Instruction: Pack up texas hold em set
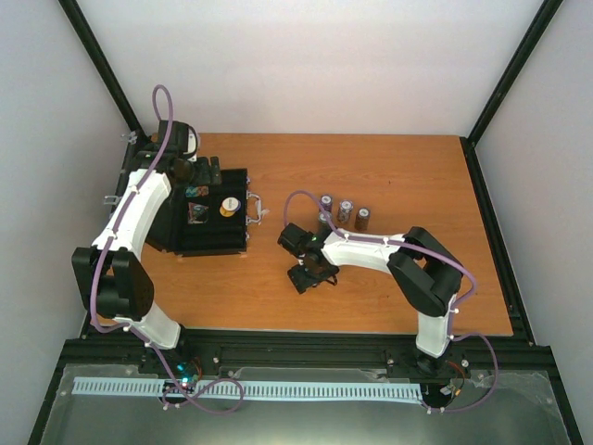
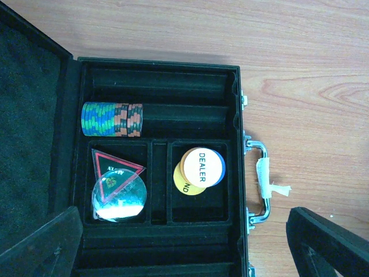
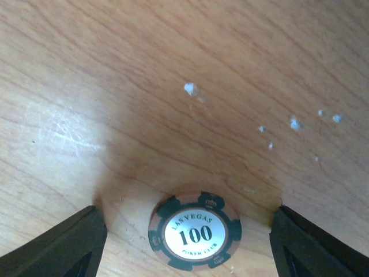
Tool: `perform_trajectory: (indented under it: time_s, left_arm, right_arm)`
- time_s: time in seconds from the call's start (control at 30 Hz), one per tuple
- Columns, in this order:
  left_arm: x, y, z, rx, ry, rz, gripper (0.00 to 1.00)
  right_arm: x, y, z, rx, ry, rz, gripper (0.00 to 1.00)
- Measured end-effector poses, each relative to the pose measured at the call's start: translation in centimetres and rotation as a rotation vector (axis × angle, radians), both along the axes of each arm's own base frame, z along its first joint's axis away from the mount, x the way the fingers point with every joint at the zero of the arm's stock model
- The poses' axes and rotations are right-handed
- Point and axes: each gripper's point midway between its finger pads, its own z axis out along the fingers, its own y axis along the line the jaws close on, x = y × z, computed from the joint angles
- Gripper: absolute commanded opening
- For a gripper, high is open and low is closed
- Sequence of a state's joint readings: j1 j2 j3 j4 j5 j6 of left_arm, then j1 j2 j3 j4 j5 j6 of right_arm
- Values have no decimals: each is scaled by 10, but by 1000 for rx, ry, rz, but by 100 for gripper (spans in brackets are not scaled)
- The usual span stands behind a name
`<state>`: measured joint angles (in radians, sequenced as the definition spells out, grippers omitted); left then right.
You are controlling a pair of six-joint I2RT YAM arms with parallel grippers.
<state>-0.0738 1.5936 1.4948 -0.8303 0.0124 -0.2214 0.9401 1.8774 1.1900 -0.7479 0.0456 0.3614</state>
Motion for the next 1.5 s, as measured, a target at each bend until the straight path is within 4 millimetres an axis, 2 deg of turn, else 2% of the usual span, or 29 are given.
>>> perform_trajectory:
  time_s: [0.27,0.4,0.5,0.77,1.0,1.4,1.5]
  left_arm:
    - [0,0,0,0,1,0,100]
    - [0,0,0,0,1,0,100]
    - [0,0,0,0,1,0,100]
    - [0,0,0,0,1,0,100]
    - [0,0,0,1,1,0,100]
    - [-2,0,-1,1,2,0,100]
    - [-3,1,-1,2,1,0,100]
  right_arm:
    - [-7,-6,0,-16,18,-20,73]
    - [-8,-6,0,-14,22,-20,66]
    - [-8,-6,0,-15,23,-17,56]
    - [-10,-7,-1,-20,25,-19,45]
    - [-9,-10,0,-34,18,-31,45]
    - [-8,-34,5,-155,-7,-36,45]
    - [-7,-35,7,-171,-4,-29,45]
